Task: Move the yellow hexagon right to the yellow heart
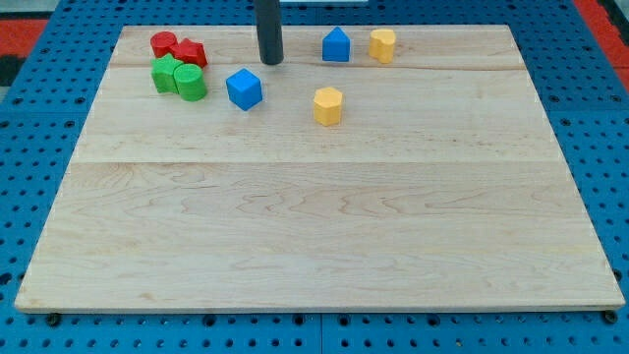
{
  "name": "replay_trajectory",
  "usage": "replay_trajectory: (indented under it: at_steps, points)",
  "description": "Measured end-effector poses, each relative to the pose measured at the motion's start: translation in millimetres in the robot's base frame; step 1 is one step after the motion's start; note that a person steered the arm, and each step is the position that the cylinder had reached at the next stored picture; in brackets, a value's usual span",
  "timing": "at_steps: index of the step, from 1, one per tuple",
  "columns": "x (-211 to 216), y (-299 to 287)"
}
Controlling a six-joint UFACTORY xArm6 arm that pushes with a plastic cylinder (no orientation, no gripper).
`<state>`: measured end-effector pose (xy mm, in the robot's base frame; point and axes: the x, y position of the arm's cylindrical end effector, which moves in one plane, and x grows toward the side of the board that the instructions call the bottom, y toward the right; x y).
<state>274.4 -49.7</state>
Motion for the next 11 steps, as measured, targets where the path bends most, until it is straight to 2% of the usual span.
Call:
replay_trajectory:
  at_steps: [1, 2, 3, 4, 5, 8, 11]
  points:
    - [20.0, 31.8]
    - [79.1, 14.1]
    - [95.8, 9.4]
    - [89.5, 76.5]
    - [92.5, 107.2]
    - [75.2, 141.8]
    - [10.7, 222.5]
